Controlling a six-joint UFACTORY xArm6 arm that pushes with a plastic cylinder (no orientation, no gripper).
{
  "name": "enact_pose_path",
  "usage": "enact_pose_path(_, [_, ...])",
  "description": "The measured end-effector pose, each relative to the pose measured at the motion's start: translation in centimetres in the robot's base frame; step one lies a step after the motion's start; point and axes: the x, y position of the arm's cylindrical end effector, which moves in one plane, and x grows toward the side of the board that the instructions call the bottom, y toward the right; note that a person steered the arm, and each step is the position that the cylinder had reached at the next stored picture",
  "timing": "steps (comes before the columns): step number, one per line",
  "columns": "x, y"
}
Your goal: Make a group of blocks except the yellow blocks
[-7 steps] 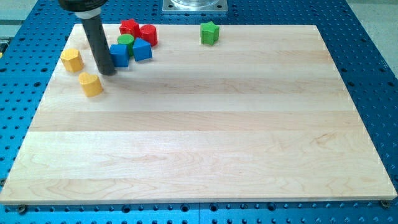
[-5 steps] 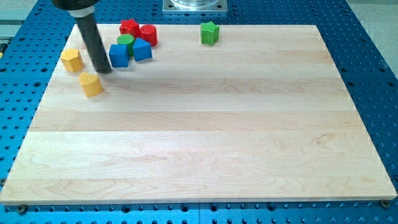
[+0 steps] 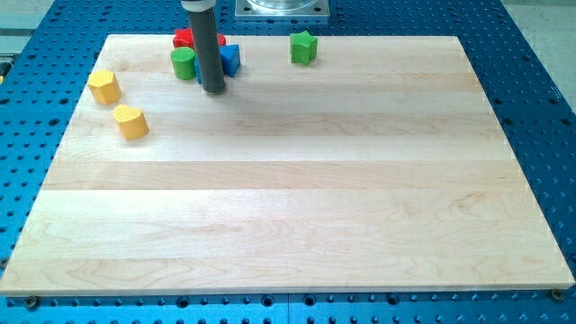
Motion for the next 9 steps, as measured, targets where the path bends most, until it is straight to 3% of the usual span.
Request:
enact_pose_path(1, [2.5, 1.3])
enact_pose_path(2, [2.3, 10.7])
enact_pose_path(3, [-3.4, 19.2])
enact_pose_path(4, [-9.0, 17.1])
enact_pose_path(5, [-5.3, 8.5])
enact_pose_path(6, [-0.3, 6.4])
enact_pose_path(7, [-3.7, 8.7])
enact_pose_path(8, [-8.4, 15.0])
enact_pose_path(9, [-12.1, 12.3])
